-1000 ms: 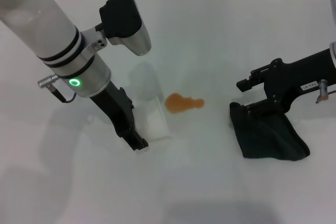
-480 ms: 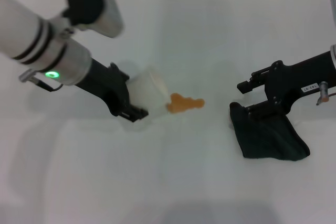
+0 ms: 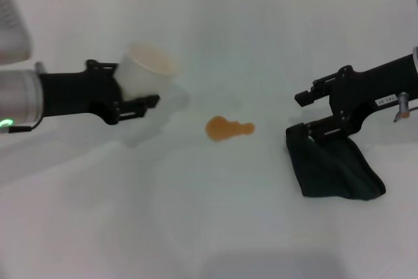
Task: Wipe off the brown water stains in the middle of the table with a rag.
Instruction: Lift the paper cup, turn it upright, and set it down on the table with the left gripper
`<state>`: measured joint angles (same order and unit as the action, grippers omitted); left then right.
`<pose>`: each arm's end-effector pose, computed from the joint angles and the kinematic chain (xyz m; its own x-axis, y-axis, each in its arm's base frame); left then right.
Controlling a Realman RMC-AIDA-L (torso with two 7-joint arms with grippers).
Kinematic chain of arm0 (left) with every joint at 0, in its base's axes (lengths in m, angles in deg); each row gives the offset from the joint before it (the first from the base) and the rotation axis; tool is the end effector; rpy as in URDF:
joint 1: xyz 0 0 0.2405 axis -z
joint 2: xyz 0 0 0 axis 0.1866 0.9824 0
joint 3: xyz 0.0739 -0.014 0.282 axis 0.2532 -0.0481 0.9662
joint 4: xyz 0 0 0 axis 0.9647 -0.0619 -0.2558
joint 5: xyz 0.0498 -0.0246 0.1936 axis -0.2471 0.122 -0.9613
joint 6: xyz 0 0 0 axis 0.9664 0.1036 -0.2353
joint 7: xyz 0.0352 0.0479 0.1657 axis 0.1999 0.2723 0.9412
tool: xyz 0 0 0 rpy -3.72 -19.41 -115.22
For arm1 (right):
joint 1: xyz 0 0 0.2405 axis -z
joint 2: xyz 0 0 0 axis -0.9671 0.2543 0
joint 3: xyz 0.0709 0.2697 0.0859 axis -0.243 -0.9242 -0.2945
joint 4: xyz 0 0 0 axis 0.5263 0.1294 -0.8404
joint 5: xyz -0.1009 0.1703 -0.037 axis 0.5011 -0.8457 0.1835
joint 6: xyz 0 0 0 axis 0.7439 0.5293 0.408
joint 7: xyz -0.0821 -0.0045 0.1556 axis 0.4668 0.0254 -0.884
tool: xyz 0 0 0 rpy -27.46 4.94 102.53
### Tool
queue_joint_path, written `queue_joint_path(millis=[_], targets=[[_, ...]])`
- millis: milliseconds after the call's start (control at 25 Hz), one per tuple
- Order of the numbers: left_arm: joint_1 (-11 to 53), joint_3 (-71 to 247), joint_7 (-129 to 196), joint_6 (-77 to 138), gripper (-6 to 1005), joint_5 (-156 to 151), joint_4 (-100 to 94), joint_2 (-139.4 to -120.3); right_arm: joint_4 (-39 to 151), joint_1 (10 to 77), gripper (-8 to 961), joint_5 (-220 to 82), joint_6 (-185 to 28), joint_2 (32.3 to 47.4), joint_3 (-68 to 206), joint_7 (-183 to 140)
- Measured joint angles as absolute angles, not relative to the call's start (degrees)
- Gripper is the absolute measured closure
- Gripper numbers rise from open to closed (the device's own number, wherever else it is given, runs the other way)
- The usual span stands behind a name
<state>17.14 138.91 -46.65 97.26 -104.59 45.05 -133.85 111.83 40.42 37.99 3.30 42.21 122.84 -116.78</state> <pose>-0.2756 0.3787 -0.0457 0.9385 0.2093 0.2746 0.3025 -0.8819 -0.3616 0.2226 0.3764 -0.0251 0.9691 -0.2209 -0.1101 -0.2348 -0.9627 -0.1345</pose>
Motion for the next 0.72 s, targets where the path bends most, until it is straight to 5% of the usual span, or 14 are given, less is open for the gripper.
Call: queue_joint_path(millis=[360,720], targets=[[17.75,124.68,-24.99,93.63,454,-94.69,26.19,-133.73,112.04,40.38,306,37.99,3.19,42.09,122.42,-116.86],[23.45,125.02,-13.55,85.85,373,-89.42,12.47,-134.18,112.04,40.23,307,38.01,1.79,42.17,122.39,-116.86]])
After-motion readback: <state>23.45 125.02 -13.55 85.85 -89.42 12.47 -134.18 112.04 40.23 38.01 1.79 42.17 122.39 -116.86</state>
